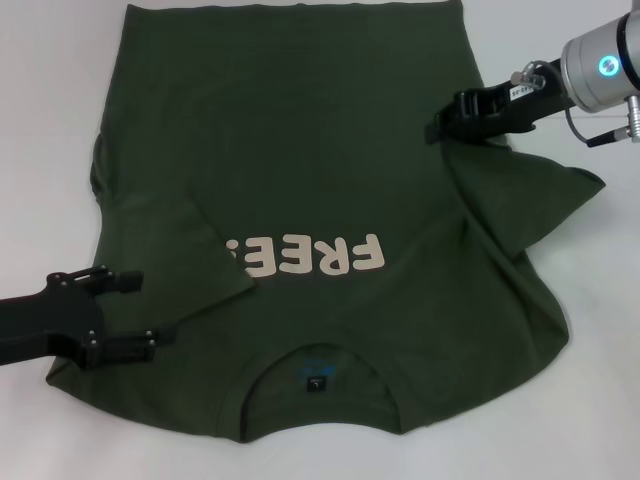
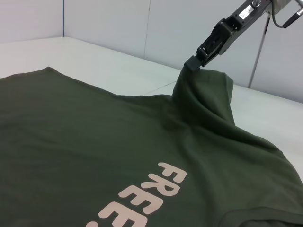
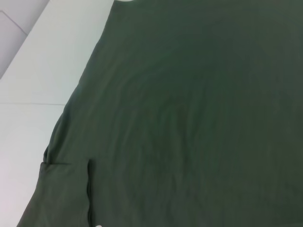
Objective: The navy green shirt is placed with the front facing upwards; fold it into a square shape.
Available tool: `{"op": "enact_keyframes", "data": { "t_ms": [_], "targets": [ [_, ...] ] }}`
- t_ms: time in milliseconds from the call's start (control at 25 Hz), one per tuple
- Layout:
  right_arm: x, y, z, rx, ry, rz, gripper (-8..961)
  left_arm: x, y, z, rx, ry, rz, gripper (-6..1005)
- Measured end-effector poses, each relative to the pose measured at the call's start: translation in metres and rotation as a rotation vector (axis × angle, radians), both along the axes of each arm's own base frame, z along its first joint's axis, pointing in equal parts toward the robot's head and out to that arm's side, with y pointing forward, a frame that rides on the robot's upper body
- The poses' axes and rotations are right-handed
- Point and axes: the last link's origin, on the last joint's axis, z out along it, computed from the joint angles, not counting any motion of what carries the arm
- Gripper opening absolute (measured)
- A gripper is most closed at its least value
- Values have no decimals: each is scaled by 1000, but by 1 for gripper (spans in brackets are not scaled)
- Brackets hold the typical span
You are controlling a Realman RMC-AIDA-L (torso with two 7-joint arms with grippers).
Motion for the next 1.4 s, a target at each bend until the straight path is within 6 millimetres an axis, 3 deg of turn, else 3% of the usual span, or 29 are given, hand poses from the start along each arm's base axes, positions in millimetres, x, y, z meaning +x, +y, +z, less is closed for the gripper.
{"op": "enact_keyframes", "data": {
  "t_ms": [80,400,640,1000,1240,1400],
  "targets": [
    [-1,0,-1,-4,3,1,155,0,0,0,0,0,0,885],
    [-18,-2,-16,-34,53,27,481,-1,-1,-1,-4,2,3,885],
    [-28,-2,-16,-39,103,43,746,-1,-1,-1,-5,2,4,885],
    [-23,-4,-6,-42,116,45,748,-1,-1,-1,-5,1,5,884],
    [13,-5,25,-27,3,-67,747,-1,-2,0,-5,-10,12,884],
    [34,-13,32,-37,-69,-128,742,-1,-2,1,-4,-15,15,884]
  ]
}}
